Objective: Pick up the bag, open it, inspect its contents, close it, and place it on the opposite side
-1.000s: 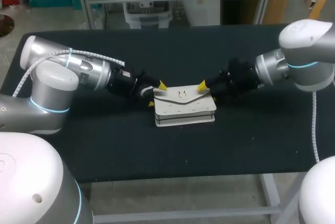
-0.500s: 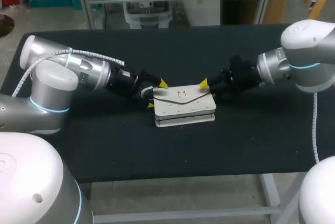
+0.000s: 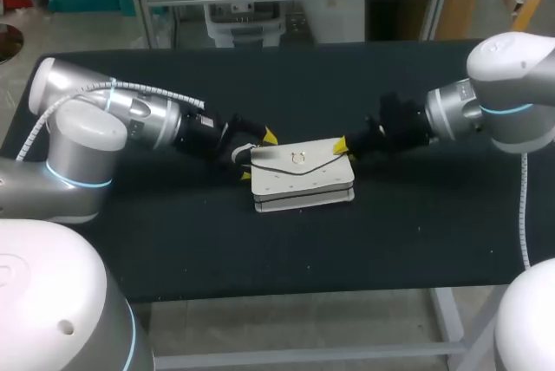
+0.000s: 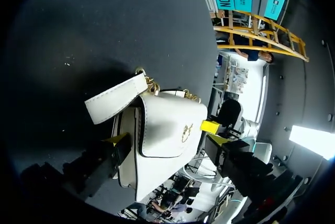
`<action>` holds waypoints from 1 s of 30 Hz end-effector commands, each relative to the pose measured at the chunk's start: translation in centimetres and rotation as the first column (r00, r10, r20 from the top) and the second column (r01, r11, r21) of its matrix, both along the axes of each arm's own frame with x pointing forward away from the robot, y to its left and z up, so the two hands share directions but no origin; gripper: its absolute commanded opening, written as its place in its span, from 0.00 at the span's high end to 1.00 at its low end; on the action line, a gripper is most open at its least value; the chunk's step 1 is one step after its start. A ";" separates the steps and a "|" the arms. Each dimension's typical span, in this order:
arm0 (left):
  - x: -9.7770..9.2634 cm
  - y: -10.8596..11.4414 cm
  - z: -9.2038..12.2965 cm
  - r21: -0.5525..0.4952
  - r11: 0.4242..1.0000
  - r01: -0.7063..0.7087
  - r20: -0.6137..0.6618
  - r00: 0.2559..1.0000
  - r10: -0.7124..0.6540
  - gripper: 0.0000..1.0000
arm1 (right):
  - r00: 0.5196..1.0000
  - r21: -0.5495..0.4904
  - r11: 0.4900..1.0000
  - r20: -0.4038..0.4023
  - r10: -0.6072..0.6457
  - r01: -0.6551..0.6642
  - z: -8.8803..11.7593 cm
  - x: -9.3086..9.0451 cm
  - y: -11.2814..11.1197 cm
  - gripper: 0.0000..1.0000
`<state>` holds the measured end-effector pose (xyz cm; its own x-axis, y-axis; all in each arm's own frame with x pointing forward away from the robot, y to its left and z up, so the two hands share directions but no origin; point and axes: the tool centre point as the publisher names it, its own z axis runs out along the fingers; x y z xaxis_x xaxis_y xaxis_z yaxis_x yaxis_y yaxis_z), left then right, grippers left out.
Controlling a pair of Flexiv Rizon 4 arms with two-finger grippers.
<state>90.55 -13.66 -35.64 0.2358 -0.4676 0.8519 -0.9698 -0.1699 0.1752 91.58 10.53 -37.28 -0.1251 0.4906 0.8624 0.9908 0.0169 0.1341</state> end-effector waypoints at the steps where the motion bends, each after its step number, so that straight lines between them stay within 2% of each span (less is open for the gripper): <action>1: -0.5 0.0 0.4 0.013 1.000 -0.011 0.004 1.000 0.011 0.00 | 1.000 0.002 1.000 -0.004 0.003 -0.003 -0.1 0.0 -0.1 0.00; 14: -0.5 0.9 1.0 0.053 0.998 -0.045 -0.007 0.999 0.046 0.00 | 1.000 0.004 1.000 0.021 0.003 -0.003 1.0 -1.5 -0.4 0.00; 15: -0.5 1.0 1.0 0.055 0.997 -0.048 -0.009 0.999 0.049 0.00 | 1.000 0.003 1.000 0.024 0.006 -0.006 1.1 -1.7 -0.3 0.06; 16: -0.4 1.2 1.0 0.058 0.997 -0.052 -0.012 0.999 0.053 0.00 | 1.000 0.002 1.000 0.026 0.008 -0.008 1.1 -1.8 -0.3 0.23; 17: -0.4 1.3 1.0 0.060 0.997 -0.054 -0.014 0.998 0.055 0.00 | 1.000 0.001 1.000 0.026 0.012 -0.012 1.2 -2.0 -0.2 0.33; 19: -0.2 1.7 1.0 0.070 0.995 -0.070 -0.018 0.997 0.072 0.00 | 1.000 0.001 1.000 0.025 0.016 -0.016 1.1 -2.2 -0.2 0.47; 21: -0.1 2.1 1.1 0.071 0.995 -0.076 -0.021 0.997 0.078 0.00 | 1.000 0.001 1.000 0.022 0.019 -0.019 1.0 -2.5 -0.1 0.56; 24: 0.1 2.6 1.2 0.086 0.992 -0.094 -0.022 0.995 0.096 0.00 | 1.000 0.001 1.000 0.017 0.022 -0.022 0.9 -2.9 -0.1 0.61; 30: 0.8 3.9 1.4 0.112 0.985 -0.132 -0.040 0.990 0.137 0.00 | 1.000 -0.008 1.000 0.006 0.027 -0.027 0.8 -4.0 -0.3 0.61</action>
